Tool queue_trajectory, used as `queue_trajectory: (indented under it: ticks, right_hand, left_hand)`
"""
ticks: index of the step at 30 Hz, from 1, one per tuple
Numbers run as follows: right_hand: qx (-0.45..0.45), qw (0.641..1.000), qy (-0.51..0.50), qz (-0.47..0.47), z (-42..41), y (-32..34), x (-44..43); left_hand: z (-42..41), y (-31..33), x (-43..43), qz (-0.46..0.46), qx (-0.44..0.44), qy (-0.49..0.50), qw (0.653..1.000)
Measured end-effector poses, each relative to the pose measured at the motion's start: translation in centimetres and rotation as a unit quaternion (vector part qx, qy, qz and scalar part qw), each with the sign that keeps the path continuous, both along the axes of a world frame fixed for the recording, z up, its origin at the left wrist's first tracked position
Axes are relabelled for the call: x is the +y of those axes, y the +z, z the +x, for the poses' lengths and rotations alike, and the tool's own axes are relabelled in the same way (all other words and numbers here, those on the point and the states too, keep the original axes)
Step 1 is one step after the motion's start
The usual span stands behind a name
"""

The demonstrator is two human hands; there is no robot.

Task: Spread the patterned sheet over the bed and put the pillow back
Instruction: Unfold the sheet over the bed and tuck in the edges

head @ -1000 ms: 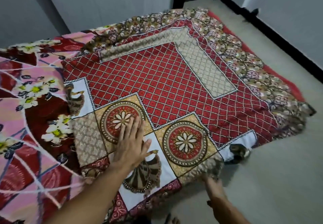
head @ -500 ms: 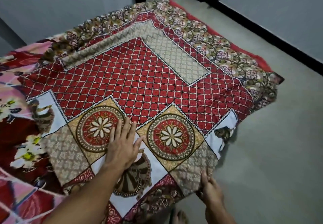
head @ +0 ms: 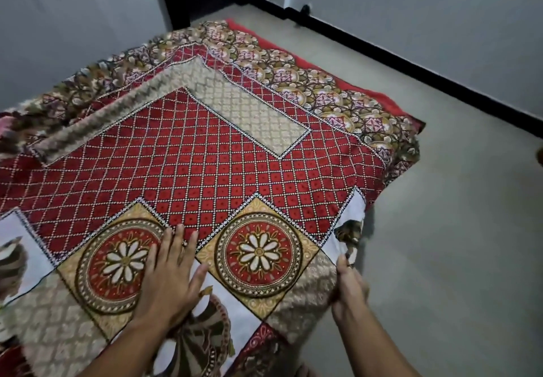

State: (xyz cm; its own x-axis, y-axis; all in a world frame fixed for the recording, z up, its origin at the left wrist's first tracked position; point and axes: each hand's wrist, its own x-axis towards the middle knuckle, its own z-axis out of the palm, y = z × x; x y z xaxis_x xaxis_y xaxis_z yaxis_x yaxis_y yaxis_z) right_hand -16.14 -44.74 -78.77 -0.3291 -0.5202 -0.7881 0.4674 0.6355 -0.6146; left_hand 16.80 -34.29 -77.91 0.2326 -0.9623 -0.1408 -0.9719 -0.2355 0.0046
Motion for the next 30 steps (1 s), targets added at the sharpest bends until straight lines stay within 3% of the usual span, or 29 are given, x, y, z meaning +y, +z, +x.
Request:
queue_trajectory:
  ticks: [4, 8, 13, 19, 22, 25, 28, 30]
  right_hand:
    - [-0.14, 0.989, 0.034, -0.02, -0.6, -1.1, -2.5]
    - [-0.098, 0.995, 0.011, -0.031, -3.7, -5.7, -7.0]
    - [-0.011, 0.998, -0.063, -0.001, -3.6, -3.2, -7.2]
    - [-0.163, 0.985, 0.025, -0.047, -5.4, -3.7, -11.8]
    - [-0.127, 0.992, -0.005, -0.008, -6.5, -5.6, -15.3]
    - [-0.026, 0.995, -0.091, -0.008, -7.5, -3.3, -15.1]
    - [0.029, 0.998, -0.048, 0.009, -7.9, -3.8, -13.9]
    - [0.0, 1.0, -0.002, 0.023, -8.5, -4.6, -14.9]
  left_hand:
    - [0.3, 0.1, -0.8, -0.013, 0.003, -0.014, 1.0]
    - [-1.7, 1.7, -5.2, -0.034, 0.02, -0.031, 0.999]
    - [-7.0, 3.0, -11.8, -0.038, 0.043, -0.053, 0.997]
    - [-11.5, 4.1, -18.9, -0.031, 0.043, -0.091, 0.994]
    - [-13.0, 4.6, -21.9, -0.037, 0.039, -0.092, 0.994]
    - [-14.9, 4.2, -24.2, -0.038, 0.039, -0.085, 0.995]
    - [-15.8, 4.0, -25.5, -0.014, 0.026, -0.087, 0.996]
    - [-16.5, 4.2, -26.2, -0.008, 0.019, -0.089, 0.996]
